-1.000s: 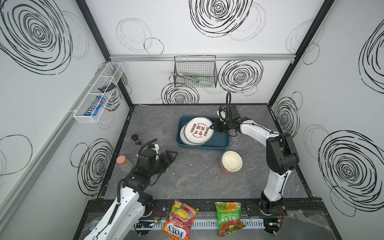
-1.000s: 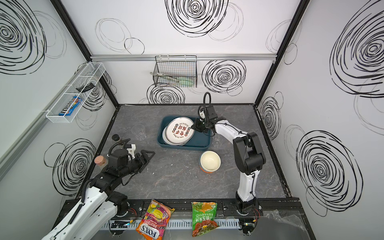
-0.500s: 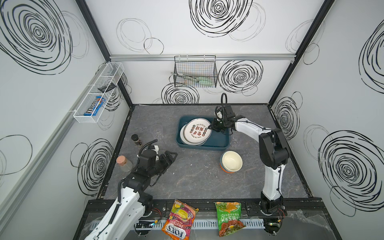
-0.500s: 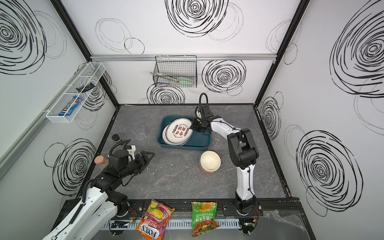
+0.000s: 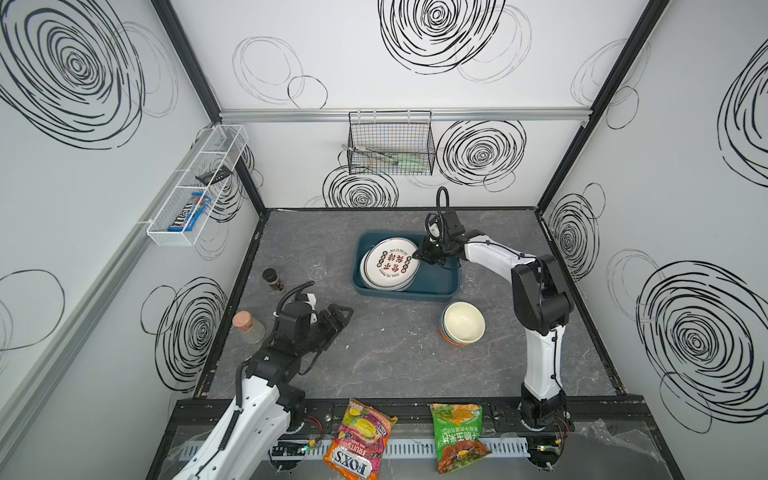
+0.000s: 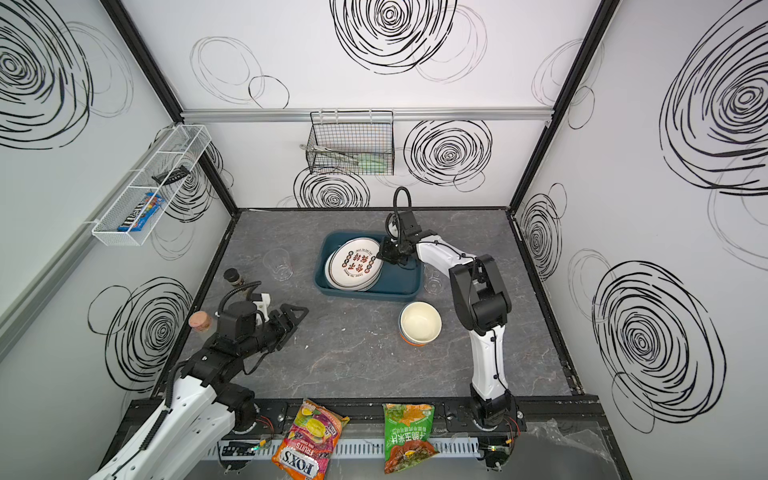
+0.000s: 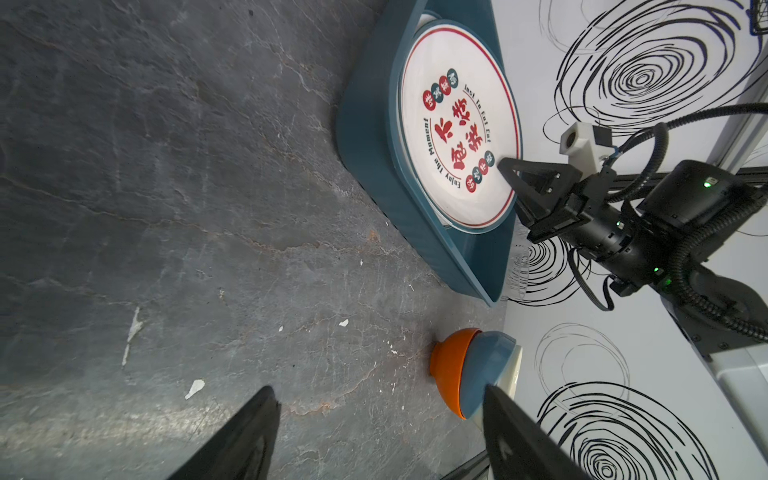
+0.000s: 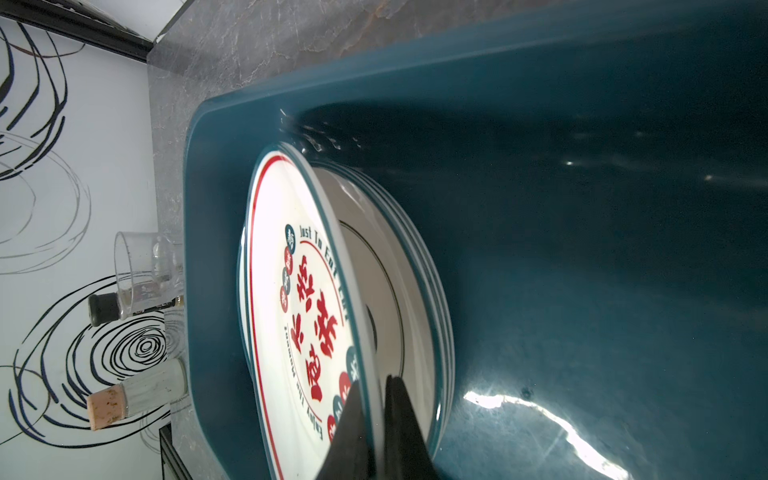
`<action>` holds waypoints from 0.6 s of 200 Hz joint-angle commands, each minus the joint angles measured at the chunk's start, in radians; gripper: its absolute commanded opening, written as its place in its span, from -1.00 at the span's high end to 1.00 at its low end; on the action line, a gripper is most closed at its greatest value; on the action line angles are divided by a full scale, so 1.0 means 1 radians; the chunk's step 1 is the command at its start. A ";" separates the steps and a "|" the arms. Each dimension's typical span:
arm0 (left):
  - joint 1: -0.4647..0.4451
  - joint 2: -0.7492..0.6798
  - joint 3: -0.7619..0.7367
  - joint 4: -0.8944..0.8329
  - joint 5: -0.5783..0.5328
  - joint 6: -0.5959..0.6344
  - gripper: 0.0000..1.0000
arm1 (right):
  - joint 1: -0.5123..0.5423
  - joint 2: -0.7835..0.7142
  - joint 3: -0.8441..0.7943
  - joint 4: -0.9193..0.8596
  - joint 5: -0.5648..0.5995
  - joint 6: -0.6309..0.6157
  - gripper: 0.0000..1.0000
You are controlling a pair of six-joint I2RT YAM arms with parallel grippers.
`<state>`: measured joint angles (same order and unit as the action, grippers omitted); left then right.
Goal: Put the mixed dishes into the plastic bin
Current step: 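Lower the red-lettered plate onto the stacked plates and open the right gripper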
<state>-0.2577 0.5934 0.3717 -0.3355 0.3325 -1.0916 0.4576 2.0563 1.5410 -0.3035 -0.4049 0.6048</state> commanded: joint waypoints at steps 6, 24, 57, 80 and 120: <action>0.011 -0.014 -0.015 0.013 0.002 -0.003 -0.61 | 0.006 0.007 0.033 0.010 -0.003 0.010 1.00; 0.012 -0.015 -0.020 0.013 0.003 -0.004 -0.61 | 0.008 0.011 0.034 0.003 0.008 0.006 0.96; 0.016 -0.015 -0.025 0.015 0.005 -0.006 -0.61 | 0.014 0.017 0.038 -0.022 0.052 -0.014 0.70; 0.016 -0.015 -0.027 0.016 0.005 -0.007 -0.61 | 0.020 0.027 0.042 -0.047 0.084 -0.029 0.66; 0.017 -0.015 -0.033 0.018 0.008 -0.008 -0.61 | 0.036 0.026 0.036 -0.071 0.161 -0.053 0.58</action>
<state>-0.2481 0.5854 0.3511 -0.3420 0.3363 -1.0931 0.4786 2.0686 1.5513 -0.3389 -0.3080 0.5781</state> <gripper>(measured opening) 0.803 0.197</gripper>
